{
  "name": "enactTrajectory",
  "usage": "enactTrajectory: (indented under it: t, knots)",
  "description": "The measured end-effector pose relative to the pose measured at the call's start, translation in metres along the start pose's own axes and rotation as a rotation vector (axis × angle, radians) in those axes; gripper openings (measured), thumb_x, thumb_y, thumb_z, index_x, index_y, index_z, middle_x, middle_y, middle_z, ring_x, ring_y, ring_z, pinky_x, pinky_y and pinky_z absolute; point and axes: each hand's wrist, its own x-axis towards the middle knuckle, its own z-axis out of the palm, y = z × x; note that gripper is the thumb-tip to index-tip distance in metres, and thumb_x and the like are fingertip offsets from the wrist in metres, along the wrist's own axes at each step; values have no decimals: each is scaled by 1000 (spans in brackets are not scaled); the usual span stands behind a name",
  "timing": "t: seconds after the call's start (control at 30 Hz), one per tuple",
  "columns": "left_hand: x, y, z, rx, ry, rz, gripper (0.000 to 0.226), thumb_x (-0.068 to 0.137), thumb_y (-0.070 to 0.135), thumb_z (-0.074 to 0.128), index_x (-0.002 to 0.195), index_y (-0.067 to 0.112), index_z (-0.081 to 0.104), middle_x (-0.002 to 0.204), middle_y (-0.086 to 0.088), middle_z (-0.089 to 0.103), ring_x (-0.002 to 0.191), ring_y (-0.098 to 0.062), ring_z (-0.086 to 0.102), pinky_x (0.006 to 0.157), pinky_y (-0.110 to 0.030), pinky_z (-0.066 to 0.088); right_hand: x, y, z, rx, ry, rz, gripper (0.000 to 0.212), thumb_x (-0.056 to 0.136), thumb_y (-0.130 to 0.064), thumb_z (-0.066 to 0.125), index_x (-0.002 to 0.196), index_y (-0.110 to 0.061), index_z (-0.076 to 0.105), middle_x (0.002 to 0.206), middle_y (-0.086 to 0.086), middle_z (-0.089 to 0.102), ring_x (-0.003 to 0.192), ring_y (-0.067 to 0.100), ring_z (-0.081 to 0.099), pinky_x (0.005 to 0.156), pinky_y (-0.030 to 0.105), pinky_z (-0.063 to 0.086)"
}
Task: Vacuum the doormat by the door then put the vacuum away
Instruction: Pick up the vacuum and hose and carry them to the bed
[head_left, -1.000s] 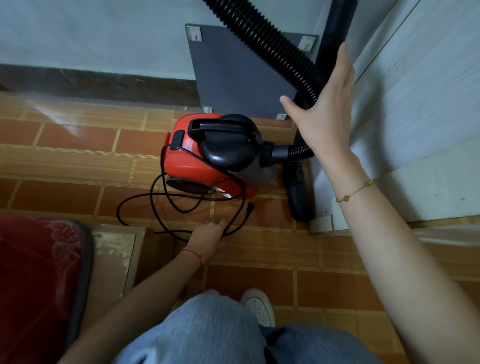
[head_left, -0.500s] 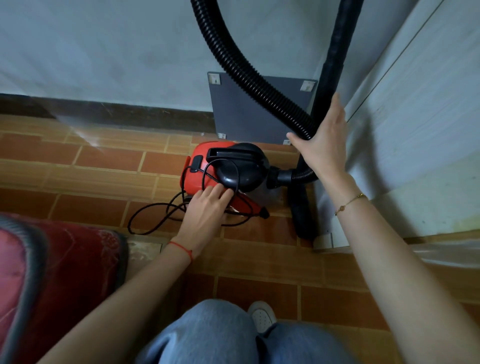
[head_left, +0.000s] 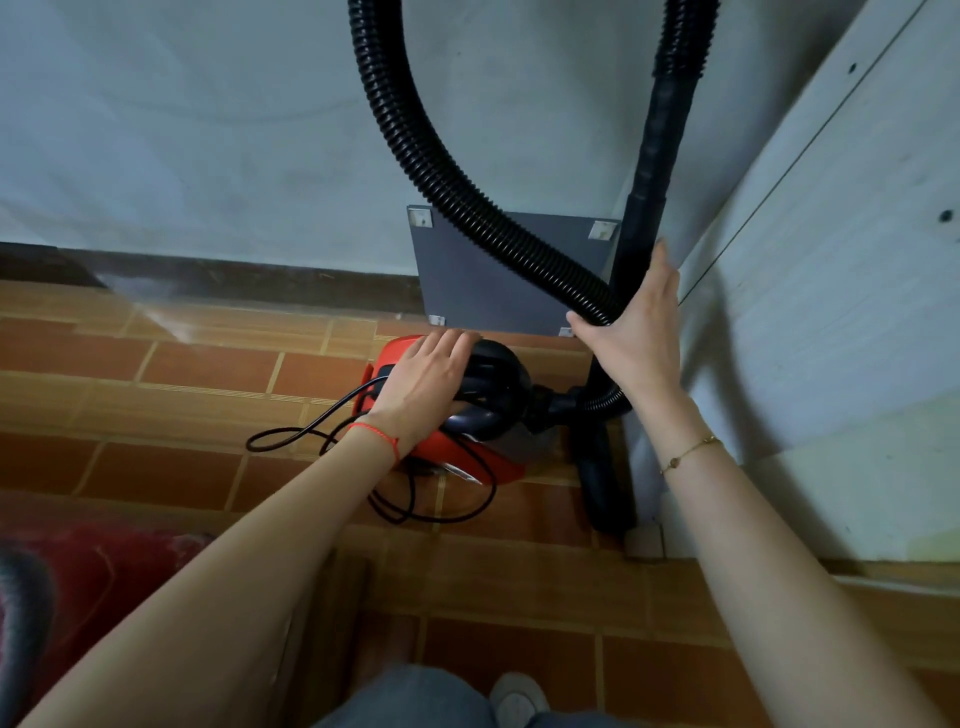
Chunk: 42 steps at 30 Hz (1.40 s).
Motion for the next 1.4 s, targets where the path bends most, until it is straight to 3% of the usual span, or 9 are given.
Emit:
enactTrajectory:
  t: [0.2,0.37,0.5,0.6,0.83,1.0,1.13,1.4]
  knots:
    - [21,-11,7,-151,-112,-28,51,82,27,71,126,14,49,121,-5,57,112,-24,53,94,-32,41,11,2,2,132,-46,114,80,71,-34,80,135,-13,36,120,-1,54,100,12,55,79,26,46]
    - [28,-14,1,-305,-278,-62,32,83,16,62,114,12,56,104,-9,64,91,-29,61,78,-43,51,18,5,3,171,-69,197,58,73,-31,76,121,-15,47,108,-2,61,90,12,58,74,27,47]
    - [27,-14,-6,-373,-299,-125,36,78,1,54,111,14,61,99,-6,67,93,-29,62,80,-44,50,23,-1,-8,160,-127,241,33,75,-26,71,104,-16,59,97,-1,65,90,18,63,77,35,54]
    - [18,-13,-25,-470,-283,-193,45,78,-4,49,113,19,64,96,-1,70,88,-24,65,80,-43,53,25,-19,-26,127,-170,211,29,76,-26,71,102,-17,62,94,-2,66,87,18,63,75,33,52]
    - [-1,-3,-140,-565,-287,-286,56,77,-7,52,121,27,63,99,1,70,90,-19,66,76,-34,56,34,-113,-107,46,-201,93,24,79,-27,72,99,-17,63,83,-8,59,72,11,50,54,22,35]
    - [-25,13,-256,-547,-278,-366,55,77,-10,51,120,22,63,101,-4,70,92,-25,66,78,-39,54,33,-191,-193,109,-217,47,30,81,-26,74,108,-15,65,87,-2,67,74,13,60,64,25,49]
    - [-44,20,-347,-533,-251,-383,53,71,-8,53,112,22,66,99,-5,71,93,-30,65,78,-41,53,31,-251,-260,120,-234,10,32,82,-27,74,111,-15,65,77,-11,62,68,7,58,63,19,49]
    - [-97,32,-484,-555,-234,-421,45,68,-5,58,105,20,68,94,-7,71,92,-32,66,76,-41,53,11,-349,-364,169,-266,-30,35,82,-31,74,113,-18,64,80,-7,68,72,8,65,65,23,55]
